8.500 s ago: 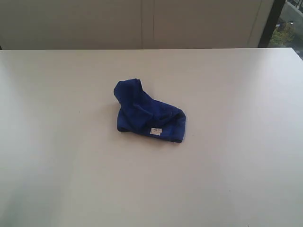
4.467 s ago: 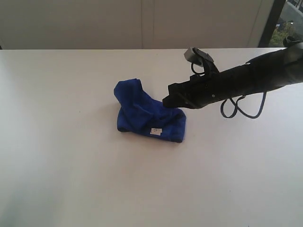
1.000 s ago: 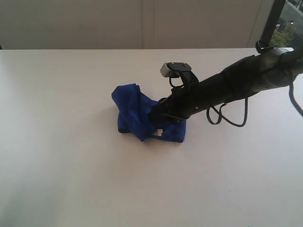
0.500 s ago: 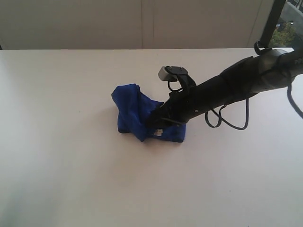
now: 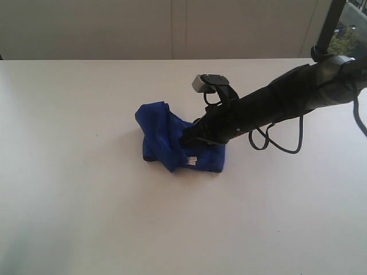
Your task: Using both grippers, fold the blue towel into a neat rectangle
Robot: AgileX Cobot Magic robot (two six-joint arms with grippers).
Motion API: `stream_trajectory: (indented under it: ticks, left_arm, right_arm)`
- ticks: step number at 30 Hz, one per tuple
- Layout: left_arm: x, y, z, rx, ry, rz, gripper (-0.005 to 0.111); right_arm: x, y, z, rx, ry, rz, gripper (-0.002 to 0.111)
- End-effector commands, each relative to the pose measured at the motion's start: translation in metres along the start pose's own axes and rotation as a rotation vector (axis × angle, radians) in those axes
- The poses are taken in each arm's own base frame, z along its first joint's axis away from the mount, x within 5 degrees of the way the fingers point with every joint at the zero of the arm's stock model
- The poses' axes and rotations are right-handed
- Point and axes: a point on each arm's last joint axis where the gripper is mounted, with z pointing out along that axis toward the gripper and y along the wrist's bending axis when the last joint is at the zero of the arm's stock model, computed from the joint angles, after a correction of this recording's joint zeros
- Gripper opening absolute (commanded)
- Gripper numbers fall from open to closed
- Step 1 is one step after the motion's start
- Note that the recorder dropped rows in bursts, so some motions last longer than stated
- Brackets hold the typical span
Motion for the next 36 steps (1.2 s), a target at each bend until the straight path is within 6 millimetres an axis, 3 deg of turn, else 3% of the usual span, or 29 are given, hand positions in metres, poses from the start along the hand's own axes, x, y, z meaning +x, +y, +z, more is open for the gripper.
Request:
stream_trajectory:
  ticks: [1,2,4,10,36]
  left_arm:
    - [0.001,0.000,0.000,0.000,-0.004,-0.006,0.000]
    - [0.001,0.000,0.000,0.000,-0.004,-0.006,0.000]
    - [0.001,0.000,0.000,0.000,-0.004,-0.006,0.000]
    - [0.001,0.000,0.000,0.000,-0.004,-0.006,0.000]
    - [0.001,0.000,0.000,0.000,-0.004,-0.006,0.000]
  right_arm:
    - [-0.003,0.002,-0.002,-0.009,-0.008,-0.002,0.016]
    - [-0.001,0.001,-0.001,-0.003,-0.003,0.002,0.028]
    - [0.001,-0.003,0.002,0.020,-0.001,0.009,0.037]
    - [0.008,-0.011,0.011,0.021,0.015,0.041,0.037]
    - [0.009,-0.008,0.012,-0.017,0.017,0.057,0.032]
